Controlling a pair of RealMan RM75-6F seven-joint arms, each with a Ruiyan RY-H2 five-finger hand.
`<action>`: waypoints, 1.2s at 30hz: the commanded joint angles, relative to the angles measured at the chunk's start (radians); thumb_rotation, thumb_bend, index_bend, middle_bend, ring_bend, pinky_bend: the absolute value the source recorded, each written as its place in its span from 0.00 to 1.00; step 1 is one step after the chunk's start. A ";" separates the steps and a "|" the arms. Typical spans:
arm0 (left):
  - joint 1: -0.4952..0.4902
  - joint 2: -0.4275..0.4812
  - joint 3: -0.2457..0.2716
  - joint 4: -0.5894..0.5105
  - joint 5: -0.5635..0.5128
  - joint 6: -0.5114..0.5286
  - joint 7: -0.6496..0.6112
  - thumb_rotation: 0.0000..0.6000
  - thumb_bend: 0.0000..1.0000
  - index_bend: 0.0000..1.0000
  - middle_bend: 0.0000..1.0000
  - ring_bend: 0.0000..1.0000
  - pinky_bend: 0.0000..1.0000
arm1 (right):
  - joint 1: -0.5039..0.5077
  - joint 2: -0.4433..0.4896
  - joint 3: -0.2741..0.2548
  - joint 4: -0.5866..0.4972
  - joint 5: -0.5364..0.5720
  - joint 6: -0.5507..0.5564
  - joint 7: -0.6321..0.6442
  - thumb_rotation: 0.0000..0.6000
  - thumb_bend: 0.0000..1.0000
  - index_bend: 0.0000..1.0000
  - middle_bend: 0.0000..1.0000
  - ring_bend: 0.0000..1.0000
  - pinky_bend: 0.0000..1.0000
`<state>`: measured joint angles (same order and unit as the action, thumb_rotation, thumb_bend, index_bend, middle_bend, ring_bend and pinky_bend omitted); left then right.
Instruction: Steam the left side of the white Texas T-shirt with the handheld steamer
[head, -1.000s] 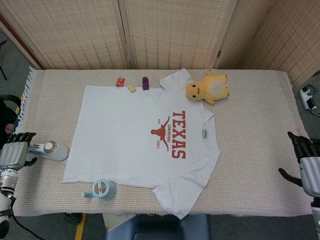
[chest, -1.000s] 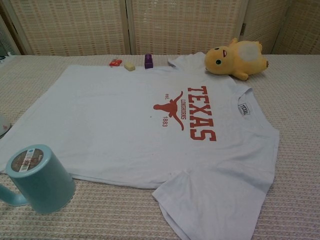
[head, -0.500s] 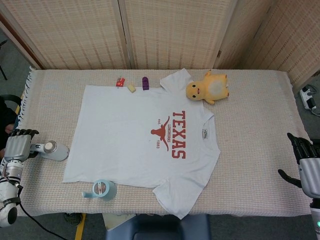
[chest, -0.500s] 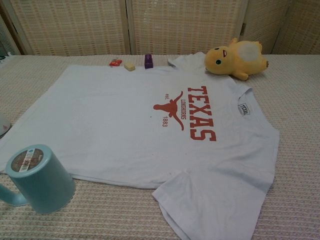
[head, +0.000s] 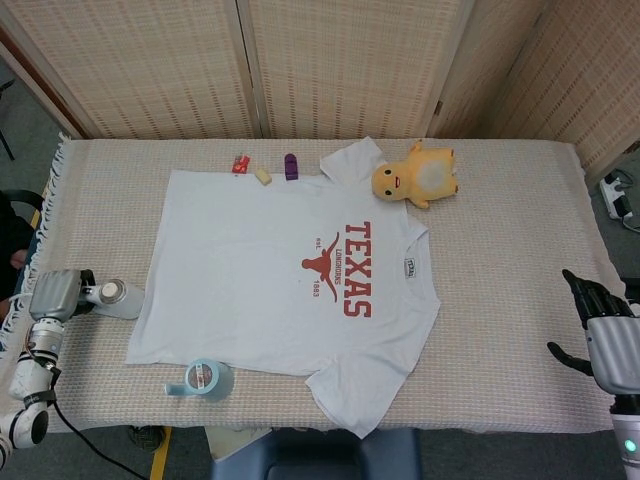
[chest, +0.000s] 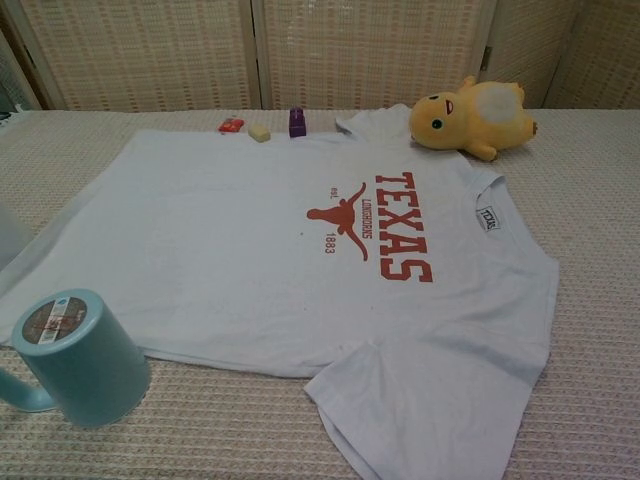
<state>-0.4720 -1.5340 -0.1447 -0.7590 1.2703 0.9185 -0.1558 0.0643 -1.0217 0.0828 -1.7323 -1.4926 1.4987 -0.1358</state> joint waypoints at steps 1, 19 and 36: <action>-0.003 -0.020 0.007 0.018 0.030 0.021 -0.063 1.00 0.41 0.81 0.84 0.69 0.67 | 0.021 -0.018 -0.029 0.009 0.000 -0.070 0.003 1.00 0.08 0.00 0.17 0.16 0.30; -0.018 0.057 -0.089 -0.046 0.037 0.165 -0.293 1.00 0.55 0.89 1.00 0.86 0.77 | 0.248 -0.064 -0.122 0.008 -0.134 -0.466 0.126 1.00 0.63 0.00 0.09 0.00 0.06; -0.131 0.112 -0.044 -0.436 0.162 0.169 0.005 1.00 0.55 0.90 1.00 0.87 0.77 | 0.422 -0.207 -0.152 0.108 -0.183 -0.651 0.186 0.68 0.91 0.00 0.07 0.00 0.01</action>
<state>-0.5739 -1.4022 -0.1938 -1.1755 1.4227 1.1083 -0.1912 0.4824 -1.2218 -0.0652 -1.6317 -1.6728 0.8480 0.0449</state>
